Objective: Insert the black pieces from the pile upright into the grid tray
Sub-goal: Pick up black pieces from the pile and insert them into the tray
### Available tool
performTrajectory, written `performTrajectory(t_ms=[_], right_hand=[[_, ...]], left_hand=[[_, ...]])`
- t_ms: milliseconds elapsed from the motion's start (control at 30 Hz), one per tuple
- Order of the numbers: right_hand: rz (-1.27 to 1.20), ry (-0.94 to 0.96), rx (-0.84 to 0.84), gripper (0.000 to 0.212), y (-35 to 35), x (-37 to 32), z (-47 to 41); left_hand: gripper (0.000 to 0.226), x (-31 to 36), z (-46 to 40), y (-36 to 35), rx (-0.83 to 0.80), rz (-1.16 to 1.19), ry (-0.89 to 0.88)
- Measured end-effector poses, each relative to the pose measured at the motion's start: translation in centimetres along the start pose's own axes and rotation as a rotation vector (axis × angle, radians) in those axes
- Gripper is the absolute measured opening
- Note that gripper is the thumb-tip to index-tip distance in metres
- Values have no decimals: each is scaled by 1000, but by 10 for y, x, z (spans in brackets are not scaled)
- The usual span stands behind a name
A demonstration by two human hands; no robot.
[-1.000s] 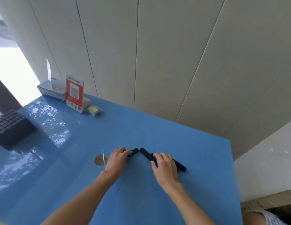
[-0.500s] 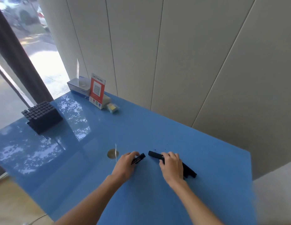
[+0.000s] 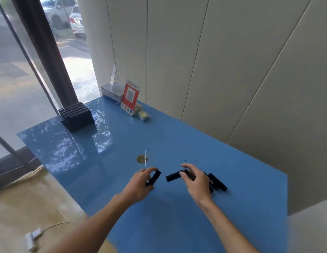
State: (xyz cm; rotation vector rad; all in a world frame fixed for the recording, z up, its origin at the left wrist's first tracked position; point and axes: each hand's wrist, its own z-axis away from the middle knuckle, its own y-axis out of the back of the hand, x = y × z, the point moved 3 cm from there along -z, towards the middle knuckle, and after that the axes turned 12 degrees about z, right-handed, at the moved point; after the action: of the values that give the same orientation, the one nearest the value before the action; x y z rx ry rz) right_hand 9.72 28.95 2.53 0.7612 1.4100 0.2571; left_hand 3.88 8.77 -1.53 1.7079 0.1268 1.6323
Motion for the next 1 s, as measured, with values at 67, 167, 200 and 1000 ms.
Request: performTrajectory(t_ms=[67,167,200,1000], right_hand=[[23,45,-2,10,-6,-11,7],[65,55,-43,13,-20,-26,15],[83,48,-62,18,-26,-30,15],[161,157,-56,12,-251,-218,-8]], left_hand=[[57,-6,11,7,11,9,7],[58,-15,21,19,12,36,6],[58,-18,22,25,13,46,2],[65,-177,60,297,115,18,-98]])
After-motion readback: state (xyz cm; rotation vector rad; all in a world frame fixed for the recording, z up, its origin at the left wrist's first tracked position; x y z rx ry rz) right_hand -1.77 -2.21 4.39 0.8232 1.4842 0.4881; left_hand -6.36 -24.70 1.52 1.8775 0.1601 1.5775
